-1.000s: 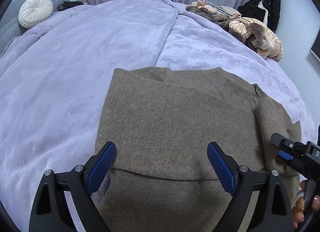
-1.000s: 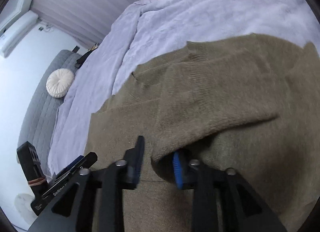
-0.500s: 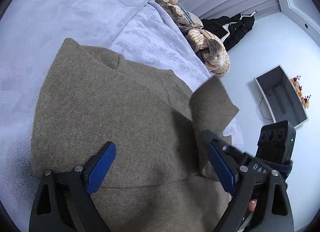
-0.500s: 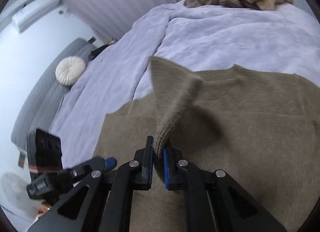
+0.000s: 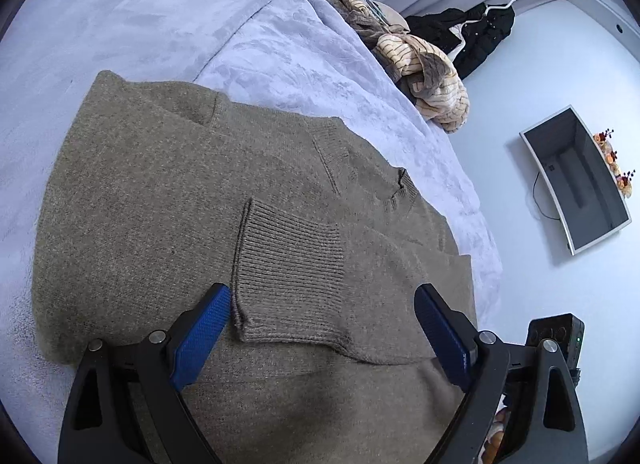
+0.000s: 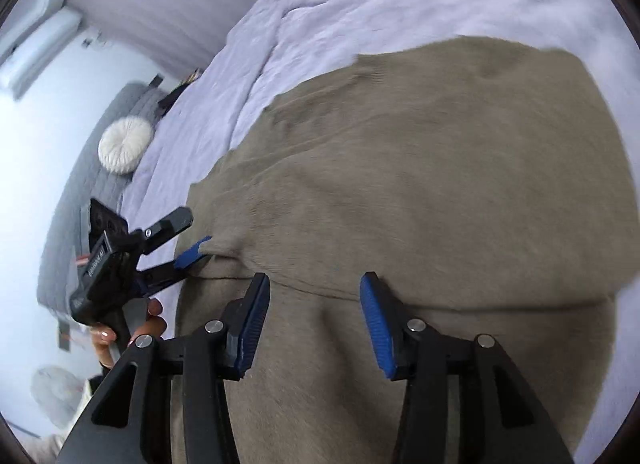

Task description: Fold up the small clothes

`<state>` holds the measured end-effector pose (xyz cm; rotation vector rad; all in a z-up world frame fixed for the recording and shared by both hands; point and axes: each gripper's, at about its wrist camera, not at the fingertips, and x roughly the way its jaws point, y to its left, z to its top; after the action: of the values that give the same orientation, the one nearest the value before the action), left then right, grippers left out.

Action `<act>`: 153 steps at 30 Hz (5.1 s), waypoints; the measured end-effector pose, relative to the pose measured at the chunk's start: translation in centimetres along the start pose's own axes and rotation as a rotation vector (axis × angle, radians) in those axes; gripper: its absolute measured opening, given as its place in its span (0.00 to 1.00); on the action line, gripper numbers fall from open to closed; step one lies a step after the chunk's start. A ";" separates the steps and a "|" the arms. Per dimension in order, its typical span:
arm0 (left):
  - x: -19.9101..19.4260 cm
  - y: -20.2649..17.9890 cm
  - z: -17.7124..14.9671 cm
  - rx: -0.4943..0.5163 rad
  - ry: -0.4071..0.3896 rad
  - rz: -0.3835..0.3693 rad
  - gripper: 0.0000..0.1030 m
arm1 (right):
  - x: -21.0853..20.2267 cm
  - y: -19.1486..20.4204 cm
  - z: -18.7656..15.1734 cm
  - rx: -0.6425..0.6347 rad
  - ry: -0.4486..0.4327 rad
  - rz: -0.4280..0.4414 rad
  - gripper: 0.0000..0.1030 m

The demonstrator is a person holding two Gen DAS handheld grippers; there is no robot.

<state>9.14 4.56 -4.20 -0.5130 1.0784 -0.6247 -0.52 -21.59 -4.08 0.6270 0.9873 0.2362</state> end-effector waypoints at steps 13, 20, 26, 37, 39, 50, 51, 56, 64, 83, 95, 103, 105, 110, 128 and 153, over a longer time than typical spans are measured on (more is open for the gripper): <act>-0.9 -1.0 -0.4 0.061 -0.008 0.146 0.07 | -5.7 -7.6 0.8 0.249 -0.284 -0.062 0.06; 0.0 0.7 -2.0 0.082 0.006 0.204 0.08 | -5.8 -11.0 -0.8 0.202 -0.201 -0.150 0.04; -3.1 0.8 -2.2 0.078 -0.059 0.316 0.55 | -6.7 -10.5 -1.0 0.151 -0.192 -0.185 0.05; -3.0 0.2 -2.0 0.086 -0.042 0.365 0.73 | -8.4 -9.5 -2.5 0.157 -0.176 -0.096 0.43; -2.5 -0.3 -2.3 0.092 -0.041 0.417 0.73 | -8.1 -9.3 -2.4 0.163 -0.169 -0.098 0.43; -1.0 -1.7 -2.5 0.184 -0.050 0.588 0.63 | -8.1 -5.1 -0.2 0.015 -0.212 -0.231 0.43; -0.7 -1.3 -2.8 0.175 -0.034 0.594 0.62 | -7.9 -5.3 -0.2 0.038 -0.200 -0.217 0.43; -0.9 -1.6 -3.5 0.194 -0.039 0.567 0.62 | -6.4 -6.3 -1.5 0.101 -0.102 -0.092 0.43; -0.3 -2.7 -4.0 0.235 -0.035 0.613 0.46 | -4.5 -9.4 -1.4 0.303 -0.114 -0.049 0.07; -0.8 -3.2 -5.4 0.271 -0.061 0.653 0.46 | -6.9 -8.9 -2.7 0.190 -0.110 -0.165 0.07; -4.4 -1.7 -5.7 0.184 -0.109 0.631 0.74 | -7.2 -8.6 -3.1 0.177 -0.116 -0.146 0.31; -3.3 -2.3 -5.8 0.162 -0.100 0.612 0.74 | -6.6 -8.0 -2.6 0.205 -0.123 -0.103 0.36; -3.1 -2.4 -5.9 0.164 -0.094 0.611 0.74 | -6.4 -8.7 -2.1 0.247 -0.144 -0.100 0.36; -2.7 -1.9 -7.2 0.162 -0.065 0.614 0.74 | -5.5 -8.1 -1.4 0.155 -0.146 -0.243 0.13; -4.4 -1.9 -10.7 0.173 -0.034 0.614 0.75 | -7.3 -2.6 -4.2 -0.061 -0.119 -0.358 0.49; -12.8 -3.1 -22.0 0.218 -0.088 0.591 1.00 | -8.1 7.1 -16.3 -0.377 -0.071 -0.479 0.82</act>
<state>-16.02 9.33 -2.42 -0.0199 0.9994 -0.1898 -17.90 -13.33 -0.60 0.0461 0.9631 -0.0272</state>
